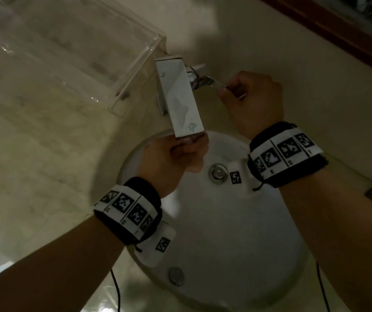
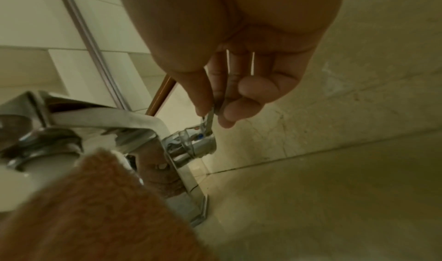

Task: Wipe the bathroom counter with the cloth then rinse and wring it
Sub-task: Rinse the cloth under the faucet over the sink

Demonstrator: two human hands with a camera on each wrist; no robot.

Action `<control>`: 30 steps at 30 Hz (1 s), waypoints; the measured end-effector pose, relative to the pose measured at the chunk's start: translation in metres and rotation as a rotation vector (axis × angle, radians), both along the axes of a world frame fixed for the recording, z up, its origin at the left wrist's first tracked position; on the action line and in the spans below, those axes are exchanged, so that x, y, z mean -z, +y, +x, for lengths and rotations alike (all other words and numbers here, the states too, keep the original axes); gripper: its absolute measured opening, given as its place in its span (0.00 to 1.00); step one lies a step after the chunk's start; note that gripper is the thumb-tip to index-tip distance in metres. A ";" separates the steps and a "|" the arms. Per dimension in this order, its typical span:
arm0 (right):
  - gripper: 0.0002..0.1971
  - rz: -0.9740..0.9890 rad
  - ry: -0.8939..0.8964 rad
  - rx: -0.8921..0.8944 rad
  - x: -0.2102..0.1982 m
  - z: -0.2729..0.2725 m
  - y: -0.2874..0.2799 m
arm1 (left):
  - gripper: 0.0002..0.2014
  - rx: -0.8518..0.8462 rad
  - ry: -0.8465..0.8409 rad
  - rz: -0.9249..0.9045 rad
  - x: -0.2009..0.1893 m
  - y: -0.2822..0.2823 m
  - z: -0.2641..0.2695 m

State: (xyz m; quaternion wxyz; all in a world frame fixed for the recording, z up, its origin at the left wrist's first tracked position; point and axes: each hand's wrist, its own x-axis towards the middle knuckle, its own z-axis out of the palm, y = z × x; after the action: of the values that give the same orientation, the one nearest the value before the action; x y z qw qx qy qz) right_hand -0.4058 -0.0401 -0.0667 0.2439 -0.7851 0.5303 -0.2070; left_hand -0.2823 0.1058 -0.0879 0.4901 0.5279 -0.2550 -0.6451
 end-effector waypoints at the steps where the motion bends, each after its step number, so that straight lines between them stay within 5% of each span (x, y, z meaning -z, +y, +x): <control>1: 0.11 0.004 -0.008 0.018 0.001 -0.001 0.002 | 0.14 0.005 -0.059 0.027 0.001 0.001 0.000; 4: 0.14 0.135 -0.047 0.098 0.005 -0.008 0.019 | 0.09 -0.063 -0.227 0.050 0.005 0.006 0.001; 6: 0.21 0.380 -0.045 0.101 0.008 -0.010 0.041 | 0.04 -0.049 -0.224 0.046 0.009 0.006 -0.001; 9: 0.30 0.835 -0.027 -0.004 0.012 -0.008 0.071 | 0.07 -0.049 -0.541 0.079 0.020 0.006 0.003; 12: 0.21 1.081 -0.189 -0.026 0.020 -0.005 0.078 | 0.09 0.058 -0.592 0.048 0.016 0.011 0.004; 15: 0.06 1.056 -0.341 0.021 0.030 -0.006 0.074 | 0.07 0.065 -0.568 0.009 0.013 0.015 0.007; 22: 0.16 0.750 -0.150 -0.233 0.030 -0.010 0.068 | 0.26 0.110 -0.793 0.007 0.019 0.005 0.018; 25: 0.14 0.757 -0.153 -0.280 0.027 -0.011 0.063 | 0.23 0.292 -0.945 -0.050 0.018 0.002 0.022; 30: 0.10 0.707 -0.209 -0.218 0.032 -0.013 0.060 | 0.14 0.319 -1.058 -0.077 0.020 0.002 0.022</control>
State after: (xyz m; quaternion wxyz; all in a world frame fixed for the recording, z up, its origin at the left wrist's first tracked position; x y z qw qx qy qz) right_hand -0.4191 0.0200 -0.0992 0.5731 -0.6787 0.4548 -0.0632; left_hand -0.2607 0.1080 -0.1078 0.2104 0.7164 -0.5667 -0.3483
